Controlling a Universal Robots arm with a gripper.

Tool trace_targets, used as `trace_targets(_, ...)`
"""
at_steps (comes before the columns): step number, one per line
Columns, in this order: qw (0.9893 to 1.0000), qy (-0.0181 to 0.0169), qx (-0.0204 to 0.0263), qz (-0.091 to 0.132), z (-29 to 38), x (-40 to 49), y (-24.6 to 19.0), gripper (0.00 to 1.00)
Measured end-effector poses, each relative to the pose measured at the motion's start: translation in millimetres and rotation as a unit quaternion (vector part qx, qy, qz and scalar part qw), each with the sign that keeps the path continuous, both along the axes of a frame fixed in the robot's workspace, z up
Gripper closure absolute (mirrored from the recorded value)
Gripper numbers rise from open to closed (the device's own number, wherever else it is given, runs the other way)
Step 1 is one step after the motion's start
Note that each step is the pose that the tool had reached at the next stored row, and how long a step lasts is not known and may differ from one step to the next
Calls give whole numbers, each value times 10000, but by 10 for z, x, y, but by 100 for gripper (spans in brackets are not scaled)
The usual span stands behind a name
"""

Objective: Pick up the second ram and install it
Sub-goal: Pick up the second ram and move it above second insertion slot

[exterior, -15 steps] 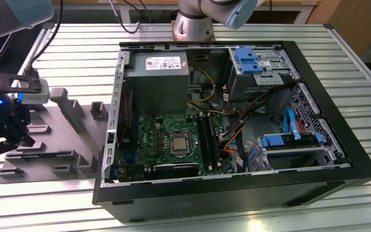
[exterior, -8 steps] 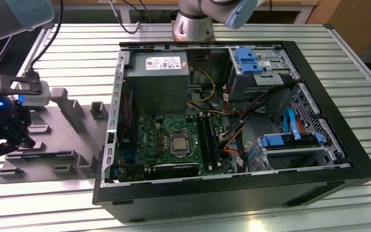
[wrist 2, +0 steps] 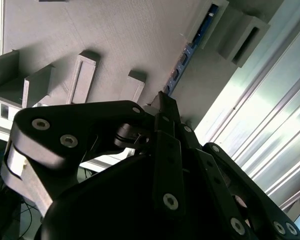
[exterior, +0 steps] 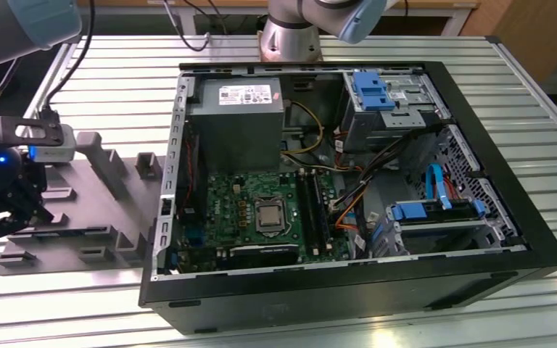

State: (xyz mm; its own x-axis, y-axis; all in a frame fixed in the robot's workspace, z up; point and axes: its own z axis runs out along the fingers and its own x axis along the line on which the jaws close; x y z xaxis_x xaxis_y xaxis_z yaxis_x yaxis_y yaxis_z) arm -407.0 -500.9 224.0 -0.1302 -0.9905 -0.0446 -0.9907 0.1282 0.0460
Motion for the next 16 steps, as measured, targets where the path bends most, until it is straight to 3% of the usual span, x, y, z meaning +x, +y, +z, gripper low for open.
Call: trace_targets(16,9996,1,-1,284,-46,0,-25,89)
